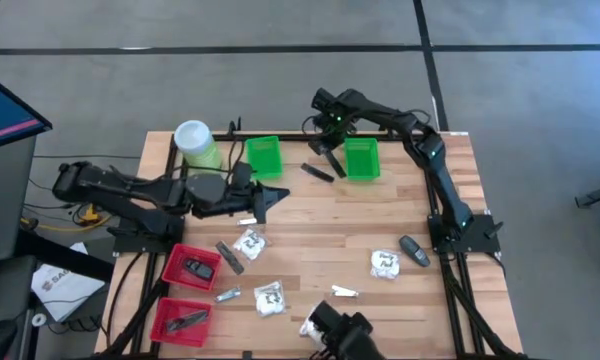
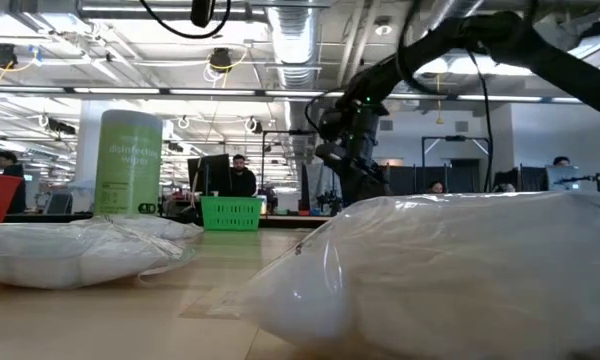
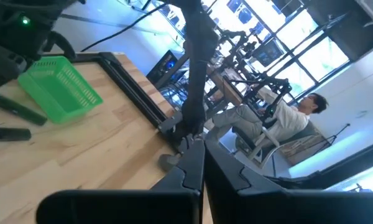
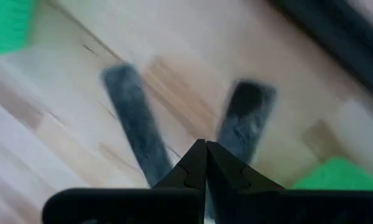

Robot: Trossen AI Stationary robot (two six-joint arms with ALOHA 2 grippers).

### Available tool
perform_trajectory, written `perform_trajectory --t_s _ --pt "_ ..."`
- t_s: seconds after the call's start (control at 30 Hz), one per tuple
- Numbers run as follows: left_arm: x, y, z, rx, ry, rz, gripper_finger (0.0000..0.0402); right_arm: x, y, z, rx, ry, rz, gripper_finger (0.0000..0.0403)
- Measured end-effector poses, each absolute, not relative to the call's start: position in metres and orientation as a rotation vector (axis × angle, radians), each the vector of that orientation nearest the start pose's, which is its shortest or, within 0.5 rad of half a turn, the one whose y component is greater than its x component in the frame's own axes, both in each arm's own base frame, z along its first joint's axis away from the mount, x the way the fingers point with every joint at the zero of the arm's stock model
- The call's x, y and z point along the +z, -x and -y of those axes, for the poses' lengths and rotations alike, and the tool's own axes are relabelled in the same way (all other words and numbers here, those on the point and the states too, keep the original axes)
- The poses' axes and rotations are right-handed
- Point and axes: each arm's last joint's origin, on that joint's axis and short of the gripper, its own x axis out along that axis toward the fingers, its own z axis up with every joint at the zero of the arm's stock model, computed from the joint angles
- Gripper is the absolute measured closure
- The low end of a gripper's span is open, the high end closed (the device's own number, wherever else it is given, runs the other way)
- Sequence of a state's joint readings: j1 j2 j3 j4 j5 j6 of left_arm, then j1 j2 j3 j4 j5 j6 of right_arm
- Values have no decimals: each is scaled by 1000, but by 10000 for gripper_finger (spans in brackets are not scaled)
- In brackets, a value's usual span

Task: Pick & Place Travel size toiletries
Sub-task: Adjust the top right green basket

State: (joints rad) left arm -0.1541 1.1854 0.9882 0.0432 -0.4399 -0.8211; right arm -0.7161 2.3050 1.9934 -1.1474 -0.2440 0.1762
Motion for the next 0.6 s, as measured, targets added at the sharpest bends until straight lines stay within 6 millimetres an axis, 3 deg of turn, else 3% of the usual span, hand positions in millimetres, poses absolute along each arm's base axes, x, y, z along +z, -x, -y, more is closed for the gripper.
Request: perform_trajectory --t_s 0.27,0.6 --pt "346 -264 31 330 787 -3 401 155 -342 300 -502 -944 -1432 403" --pt "346 -264 30 328 781 1 401 160 -332 301 -558 -899 -1506 403"
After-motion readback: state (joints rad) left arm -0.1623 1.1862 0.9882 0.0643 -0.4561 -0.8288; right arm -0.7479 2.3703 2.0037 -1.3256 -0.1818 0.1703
